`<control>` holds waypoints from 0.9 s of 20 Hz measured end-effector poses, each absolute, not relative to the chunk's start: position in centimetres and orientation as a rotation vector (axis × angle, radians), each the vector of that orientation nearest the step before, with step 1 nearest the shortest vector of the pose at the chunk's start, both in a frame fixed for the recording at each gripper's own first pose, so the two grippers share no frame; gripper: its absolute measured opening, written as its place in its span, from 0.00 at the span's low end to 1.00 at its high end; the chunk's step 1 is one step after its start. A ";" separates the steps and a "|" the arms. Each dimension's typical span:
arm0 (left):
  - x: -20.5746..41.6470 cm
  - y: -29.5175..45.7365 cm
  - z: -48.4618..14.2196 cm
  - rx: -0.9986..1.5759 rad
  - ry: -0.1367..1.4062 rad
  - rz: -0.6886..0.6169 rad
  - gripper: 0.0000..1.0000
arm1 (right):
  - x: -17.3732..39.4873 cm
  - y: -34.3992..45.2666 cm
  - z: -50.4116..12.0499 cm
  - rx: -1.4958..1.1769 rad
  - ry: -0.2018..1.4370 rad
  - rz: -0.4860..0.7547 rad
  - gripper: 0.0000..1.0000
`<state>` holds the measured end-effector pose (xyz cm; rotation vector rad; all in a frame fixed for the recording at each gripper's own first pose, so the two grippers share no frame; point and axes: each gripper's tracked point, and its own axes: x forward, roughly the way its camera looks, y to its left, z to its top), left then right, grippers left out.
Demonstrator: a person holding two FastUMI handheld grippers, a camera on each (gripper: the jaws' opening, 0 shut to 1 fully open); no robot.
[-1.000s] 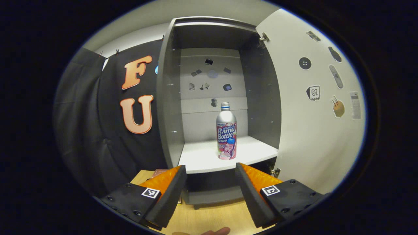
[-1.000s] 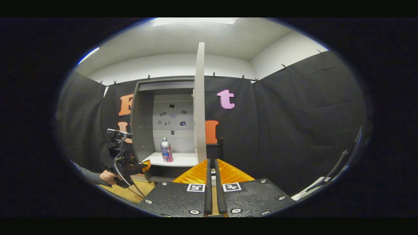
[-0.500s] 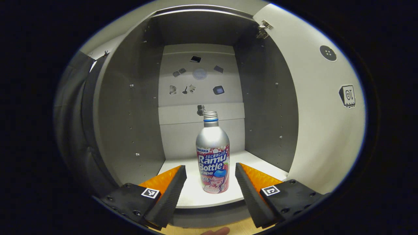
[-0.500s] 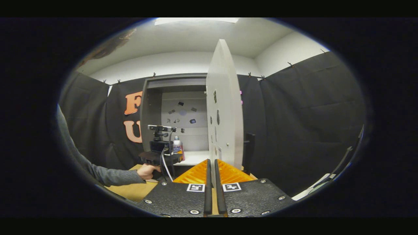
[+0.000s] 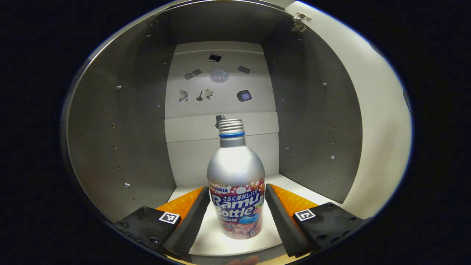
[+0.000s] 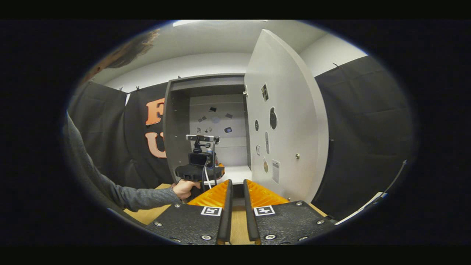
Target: Open the cabinet door with the right hand, grasp the bottle in the cabinet with the left hand and place it on the coaster, then close the cabinet door with the right hand.
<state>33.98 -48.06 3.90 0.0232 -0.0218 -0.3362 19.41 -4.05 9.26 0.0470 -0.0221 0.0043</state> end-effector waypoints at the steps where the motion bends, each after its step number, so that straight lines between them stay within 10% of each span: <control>1: 34.3 -48.2 3.9 0.026 -0.025 -0.335 0.98 | 19.2 -4.3 9.1 0.044 -0.016 -0.002 0.16; 18: 25.1 -39.9 3.5 0.028 -0.066 -0.275 0.83 | 16.8 -2.8 7.6 0.066 0.070 0.057 0.17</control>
